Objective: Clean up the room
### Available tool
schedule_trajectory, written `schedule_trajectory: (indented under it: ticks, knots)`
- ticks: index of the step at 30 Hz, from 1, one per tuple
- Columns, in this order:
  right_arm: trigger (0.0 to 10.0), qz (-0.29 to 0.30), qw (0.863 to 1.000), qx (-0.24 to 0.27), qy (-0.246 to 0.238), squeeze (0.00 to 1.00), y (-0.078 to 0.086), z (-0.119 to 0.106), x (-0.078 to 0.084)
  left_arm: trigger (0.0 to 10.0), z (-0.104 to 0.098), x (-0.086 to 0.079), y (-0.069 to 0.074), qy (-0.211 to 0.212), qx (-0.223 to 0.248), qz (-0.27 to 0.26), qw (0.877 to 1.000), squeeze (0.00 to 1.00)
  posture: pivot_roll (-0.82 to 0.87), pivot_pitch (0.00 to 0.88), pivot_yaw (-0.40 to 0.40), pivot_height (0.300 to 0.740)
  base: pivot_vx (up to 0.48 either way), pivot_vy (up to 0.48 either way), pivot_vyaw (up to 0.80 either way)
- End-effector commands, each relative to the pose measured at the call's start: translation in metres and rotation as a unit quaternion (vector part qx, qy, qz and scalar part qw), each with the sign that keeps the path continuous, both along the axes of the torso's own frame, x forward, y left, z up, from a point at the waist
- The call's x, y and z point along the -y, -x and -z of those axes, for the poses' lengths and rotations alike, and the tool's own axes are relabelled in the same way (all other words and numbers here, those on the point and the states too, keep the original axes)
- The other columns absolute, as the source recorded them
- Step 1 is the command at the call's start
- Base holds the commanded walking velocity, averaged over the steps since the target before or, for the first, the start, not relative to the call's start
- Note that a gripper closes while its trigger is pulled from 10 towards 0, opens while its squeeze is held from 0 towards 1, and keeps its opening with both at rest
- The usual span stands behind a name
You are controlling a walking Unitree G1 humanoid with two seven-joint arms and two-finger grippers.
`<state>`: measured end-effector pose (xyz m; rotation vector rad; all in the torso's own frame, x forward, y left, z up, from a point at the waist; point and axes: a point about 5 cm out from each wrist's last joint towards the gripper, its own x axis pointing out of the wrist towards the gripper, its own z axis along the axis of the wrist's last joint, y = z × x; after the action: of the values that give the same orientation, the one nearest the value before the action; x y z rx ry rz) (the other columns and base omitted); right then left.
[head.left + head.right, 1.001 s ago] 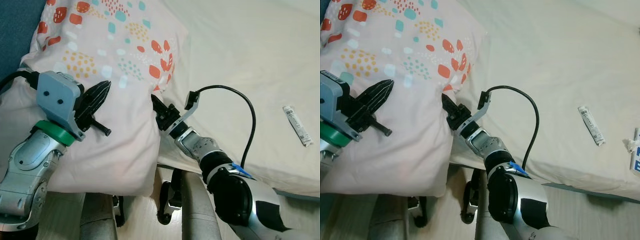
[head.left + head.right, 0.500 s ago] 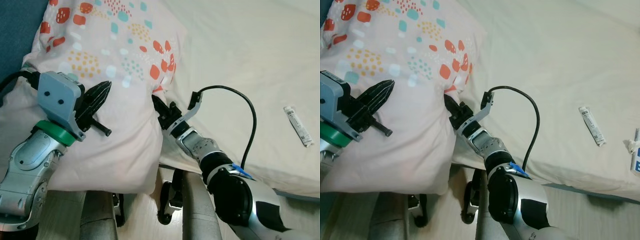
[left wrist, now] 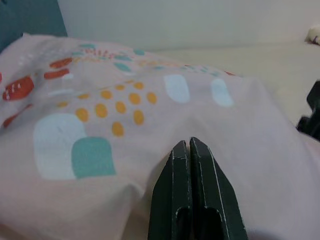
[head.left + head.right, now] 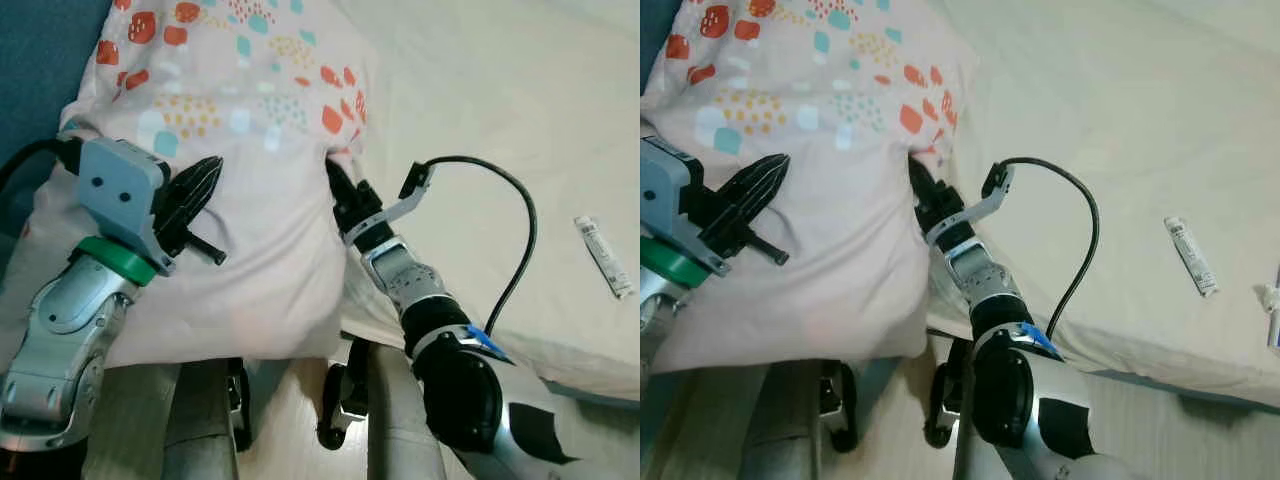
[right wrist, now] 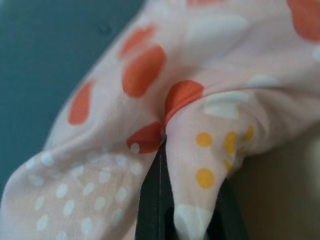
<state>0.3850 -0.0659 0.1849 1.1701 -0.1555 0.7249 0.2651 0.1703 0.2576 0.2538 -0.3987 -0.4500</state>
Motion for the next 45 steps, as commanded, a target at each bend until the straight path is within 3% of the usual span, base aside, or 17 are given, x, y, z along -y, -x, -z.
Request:
schedule_trajectory:
  ticks: [1,4,9,14,17,21,22,23,24,27,28,29,35,38,40,42,45]
  knots:
    - [0.0,0.031,0.999,0.024,-0.025,0.0,0.0,-0.008,0.005,10.0,0.007,0.003,0.0,-0.005,-0.01,0.006,1.0,0.0,0.23,0.344,-0.098,0.608,0.0,0.0,0.0]
    - [0.0,0.033,0.999,0.031,-0.022,0.0,0.002,-0.011,0.0,10.0,0.007,0.005,-0.001,-0.004,-0.011,0.008,1.0,0.0,0.22,0.342,-0.097,0.608,0.0,0.0,0.0]
    - [0.0,0.034,0.999,0.039,-0.011,0.0,0.016,-0.01,-0.025,10.0,0.011,0.009,-0.002,-0.008,-0.012,0.016,1.0,0.0,0.21,0.338,-0.1,0.608,0.0,0.0,0.0]
    - [0.0,0.023,0.999,-0.012,0.046,0.0,0.032,0.028,-0.045,10.0,0.013,0.012,-0.004,-0.012,-0.012,0.019,1.0,0.0,0.22,0.34,-0.101,0.608,0.0,0.0,0.0]
    - [0.0,0.02,0.997,-0.024,0.067,0.0,0.035,0.039,-0.046,10.0,0.013,0.013,-0.004,-0.013,-0.011,0.02,1.0,0.0,0.22,0.339,-0.101,0.608,0.0,0.0,0.0]
    - [0.0,0.038,0.988,-0.071,0.129,0.0,0.036,0.065,-0.033,10.0,0.014,0.018,-0.001,-0.009,-0.012,0.027,1.0,0.0,0.22,0.342,-0.104,0.608,0.0,0.0,0.0]
    - [5.3,0.053,0.985,-0.084,0.144,0.0,0.035,0.07,-0.025,10.0,0.015,0.019,0.0,-0.007,-0.014,0.03,0.999,0.0,0.23,0.34,-0.107,0.608,0.0,0.0,0.0]
    - [5.3,0.053,0.985,-0.084,0.144,0.0,0.035,0.07,-0.025,10.0,0.015,0.019,0.0,-0.007,-0.014,0.03,0.999,0.0,0.23,0.34,-0.107,0.608,0.0,0.0,0.0]
    - [10.0,0.072,0.981,-0.104,0.145,1.0,0.032,0.074,-0.016,10.0,0.016,0.02,0.001,-0.006,-0.016,0.031,0.999,0.0,0.23,0.339,-0.108,0.608,0.0,0.0,0.0]
    - [10.0,0.088,0.979,-0.119,0.142,1.0,0.031,0.077,-0.008,10.0,0.017,0.021,0.002,-0.006,-0.017,0.032,0.999,0.0,0.23,0.339,-0.109,0.608,0.0,0.0,0.0]
    - [10.0,0.116,0.972,-0.134,0.156,1.0,0.031,0.082,0.001,10.0,0.02,0.022,0.001,-0.004,-0.02,0.033,0.999,0.0,0.22,0.334,-0.109,0.608,0.0,0.0,0.0]
    - [10.0,0.127,0.968,-0.13,0.173,0.0,0.033,0.084,0.002,10.0,0.021,0.022,0.001,-0.002,-0.022,0.033,0.999,0.0,0.22,0.33,-0.109,0.608,0.0,0.0,0.0]
    - [10.0,0.183,0.953,-0.099,0.222,0.0,0.046,0.093,0.016,10.0,0.03,0.016,0.0,0.016,-0.038,0.026,0.999,0.0,0.2,0.31,-0.104,0.608,0.0,0.0,0.0]
    - [10.0,0.209,0.94,-0.061,0.262,0.0,0.056,0.092,0.027,10.0,0.031,0.001,0.002,0.041,-0.045,0.012,0.998,0.0,0.18,0.284,-0.097,0.608,0.0,0.0,0.0]
    - [10.0,0.232,0.924,-0.032,0.301,0.0,0.065,0.091,0.036,10.0,0.03,-0.013,0.005,0.063,-0.047,0.004,0.997,0.0,0.17,0.265,-0.094,0.608,0.0,0.0,0.0]
    - [10.0,0.262,0.906,-0.013,0.333,0.0,0.077,0.091,0.049,10.0,0.031,-0.023,0.014,0.054,-0.046,0.02,0.997,0.0,0.15,0.249,-0.092,0.608,0.0,0.0,0.0]
    - [10.0,0.29,0.897,-0.011,0.333,0.0,0.087,0.092,0.06,10.0,0.036,-0.029,0.023,0.036,-0.051,0.044,0.997,0.0,0.14,0.228,-0.088,0.608,0.0,0.0,0.0]
